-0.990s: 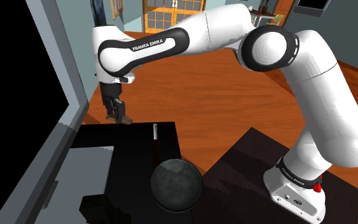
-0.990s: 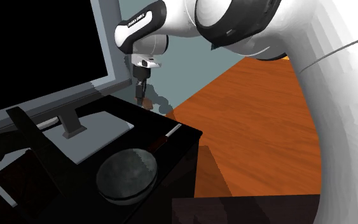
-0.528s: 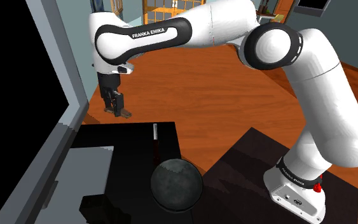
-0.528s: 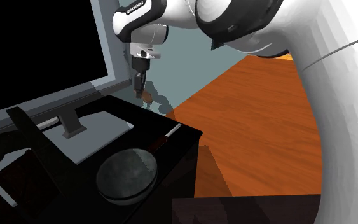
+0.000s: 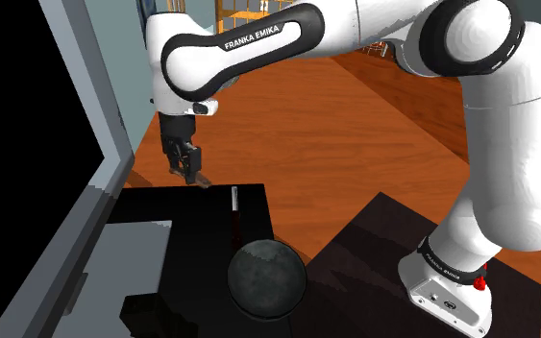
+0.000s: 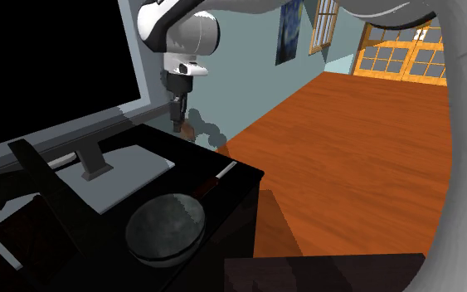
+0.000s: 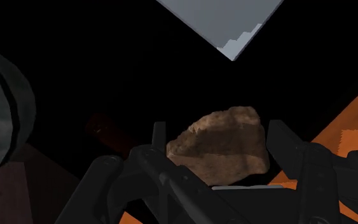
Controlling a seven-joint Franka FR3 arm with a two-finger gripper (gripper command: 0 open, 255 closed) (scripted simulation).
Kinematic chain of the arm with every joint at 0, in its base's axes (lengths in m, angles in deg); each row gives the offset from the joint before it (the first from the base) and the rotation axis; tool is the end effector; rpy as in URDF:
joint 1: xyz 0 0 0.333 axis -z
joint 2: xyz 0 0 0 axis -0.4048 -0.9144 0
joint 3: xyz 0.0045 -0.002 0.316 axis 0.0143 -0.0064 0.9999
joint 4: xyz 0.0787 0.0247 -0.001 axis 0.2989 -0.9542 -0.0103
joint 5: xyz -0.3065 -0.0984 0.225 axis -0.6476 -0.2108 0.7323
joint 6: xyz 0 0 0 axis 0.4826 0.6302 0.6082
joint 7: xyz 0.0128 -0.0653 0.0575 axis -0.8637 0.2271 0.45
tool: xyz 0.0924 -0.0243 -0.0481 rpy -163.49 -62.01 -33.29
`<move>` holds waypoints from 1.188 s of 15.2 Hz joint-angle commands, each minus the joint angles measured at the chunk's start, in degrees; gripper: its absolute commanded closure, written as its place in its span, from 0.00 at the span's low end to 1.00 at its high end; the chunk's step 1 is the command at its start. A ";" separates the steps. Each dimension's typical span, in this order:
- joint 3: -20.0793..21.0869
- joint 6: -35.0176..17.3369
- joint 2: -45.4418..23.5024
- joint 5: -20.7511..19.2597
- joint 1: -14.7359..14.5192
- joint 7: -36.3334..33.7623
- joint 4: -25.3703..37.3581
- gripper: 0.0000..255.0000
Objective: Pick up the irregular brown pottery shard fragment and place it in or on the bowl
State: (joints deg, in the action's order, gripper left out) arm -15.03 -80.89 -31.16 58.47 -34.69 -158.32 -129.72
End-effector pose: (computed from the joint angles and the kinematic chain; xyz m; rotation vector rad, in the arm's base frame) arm 0.5851 0.3723 0.3661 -2.2338 2.1820 0.2765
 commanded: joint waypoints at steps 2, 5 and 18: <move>1.58 -3.97 6.66 2.14 1.19 -0.82 -10.18 1.00; 3.17 -7.16 12.69 4.66 2.01 -1.24 -18.83 1.00; 2.52 -23.12 20.51 16.08 9.75 8.93 -36.91 0.00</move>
State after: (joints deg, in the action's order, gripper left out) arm -12.21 -101.76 -10.38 73.35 -25.84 -150.92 -165.37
